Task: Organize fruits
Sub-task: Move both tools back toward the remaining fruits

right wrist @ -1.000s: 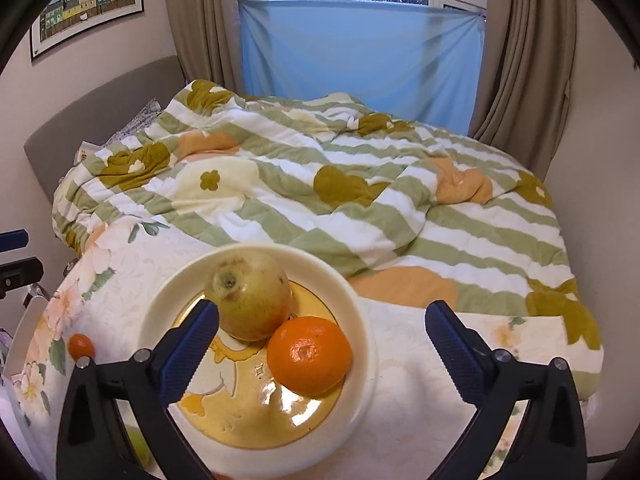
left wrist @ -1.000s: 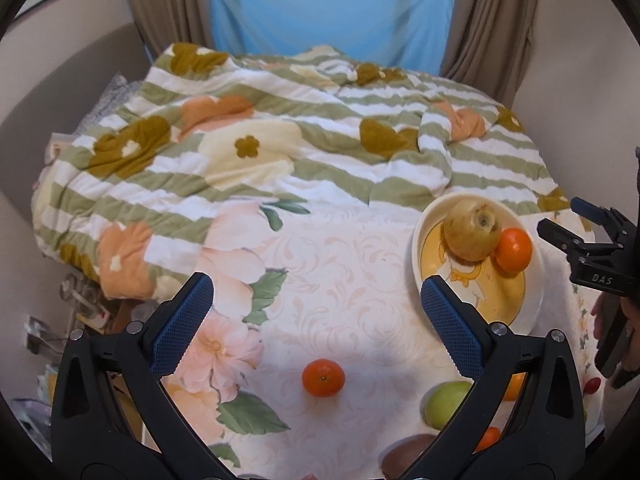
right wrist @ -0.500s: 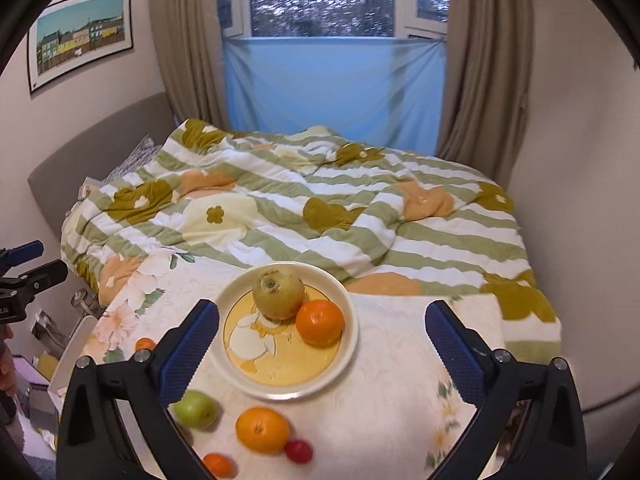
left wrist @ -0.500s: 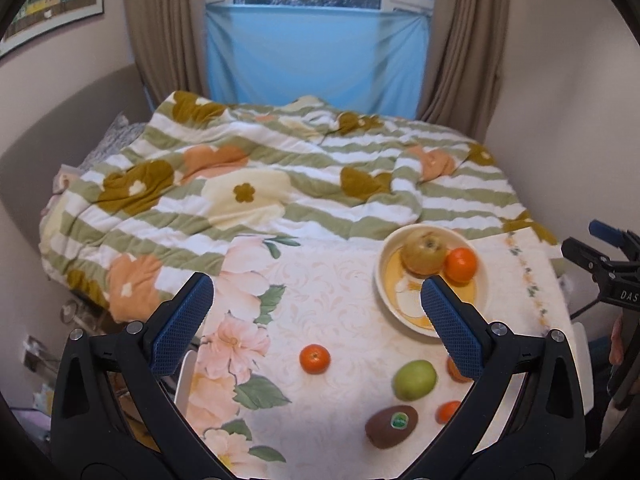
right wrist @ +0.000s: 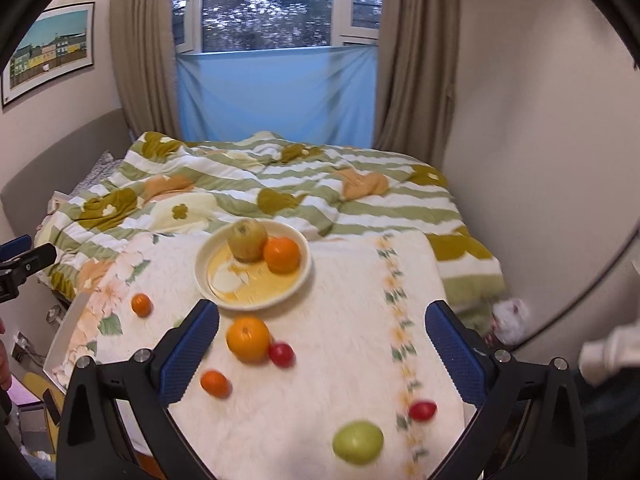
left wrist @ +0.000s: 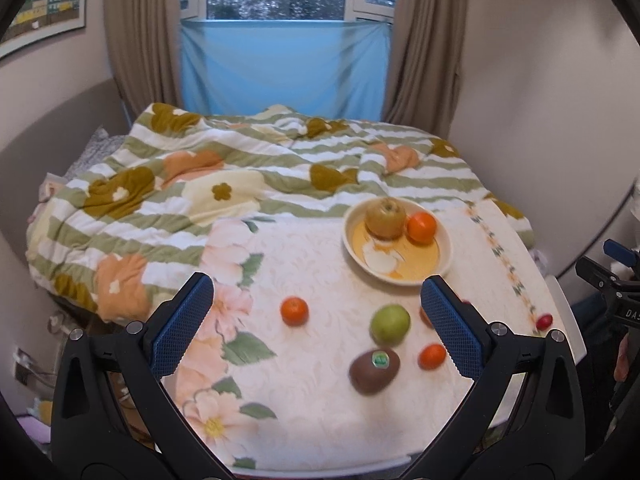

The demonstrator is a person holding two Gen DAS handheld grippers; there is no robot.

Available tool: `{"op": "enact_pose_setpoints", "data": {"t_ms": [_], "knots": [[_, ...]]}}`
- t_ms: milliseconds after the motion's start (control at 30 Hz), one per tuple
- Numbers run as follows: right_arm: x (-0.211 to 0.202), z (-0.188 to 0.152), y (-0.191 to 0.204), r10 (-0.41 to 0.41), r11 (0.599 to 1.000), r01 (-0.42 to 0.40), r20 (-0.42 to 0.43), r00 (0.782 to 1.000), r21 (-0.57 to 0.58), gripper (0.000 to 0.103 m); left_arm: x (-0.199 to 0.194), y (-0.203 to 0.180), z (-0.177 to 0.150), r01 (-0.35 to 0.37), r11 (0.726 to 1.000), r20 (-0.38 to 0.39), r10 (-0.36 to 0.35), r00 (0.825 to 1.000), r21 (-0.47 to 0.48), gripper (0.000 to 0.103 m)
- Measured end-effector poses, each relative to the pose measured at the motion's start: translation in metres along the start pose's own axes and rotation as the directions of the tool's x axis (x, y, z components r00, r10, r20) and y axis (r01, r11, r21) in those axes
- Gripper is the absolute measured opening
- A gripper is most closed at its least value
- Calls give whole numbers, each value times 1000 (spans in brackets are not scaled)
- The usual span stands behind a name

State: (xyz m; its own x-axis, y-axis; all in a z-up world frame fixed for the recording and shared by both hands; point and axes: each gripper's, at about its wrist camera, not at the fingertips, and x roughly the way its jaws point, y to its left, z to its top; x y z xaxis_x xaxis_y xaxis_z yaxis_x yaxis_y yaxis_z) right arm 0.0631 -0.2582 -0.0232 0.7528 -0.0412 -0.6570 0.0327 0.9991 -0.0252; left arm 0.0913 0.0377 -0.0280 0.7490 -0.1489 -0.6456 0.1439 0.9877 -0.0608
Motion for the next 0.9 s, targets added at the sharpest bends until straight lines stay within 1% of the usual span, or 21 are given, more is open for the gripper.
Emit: {"op": "enact_pose_setpoints", "data": {"t_ms": [133,200,267,433,500,600,700,833,900], "knots": [[-12,-24,-5,-25,999,25,-3,1000,29,103,4,-11,-20,29,999,-27,-29,999,33,103],[-14,-35,-9,-41,998,41,-9,999,44,103,11,-18,-30,39,998,-55,-36,998,56,103],[-13,-45,-13,-54,997,55,-18,998,59,103,19,-24,-41,63,995,-87,-57,995,75,103],[0,-71,-24,-62,994,69,-85,994,89,103,42,-40,-62,125,983,-168,-102,980,132,103],[5,-80,-27,-49,993,61,-112,992,106,103,53,-47,-69,157,974,-207,-122,971,162,103],[14,-91,-28,-36,994,53,-160,986,99,103,71,-52,-81,182,965,-266,-128,956,190,103],[25,-100,-28,-34,996,51,-207,978,79,103,91,-56,-90,179,961,-307,-109,945,209,103],[44,-109,-36,2,995,25,-259,966,101,103,113,-58,-90,171,958,-329,-89,940,229,103],[52,-110,-40,9,994,22,-278,961,108,103,123,-63,-89,173,952,-346,-78,935,252,103]]}}
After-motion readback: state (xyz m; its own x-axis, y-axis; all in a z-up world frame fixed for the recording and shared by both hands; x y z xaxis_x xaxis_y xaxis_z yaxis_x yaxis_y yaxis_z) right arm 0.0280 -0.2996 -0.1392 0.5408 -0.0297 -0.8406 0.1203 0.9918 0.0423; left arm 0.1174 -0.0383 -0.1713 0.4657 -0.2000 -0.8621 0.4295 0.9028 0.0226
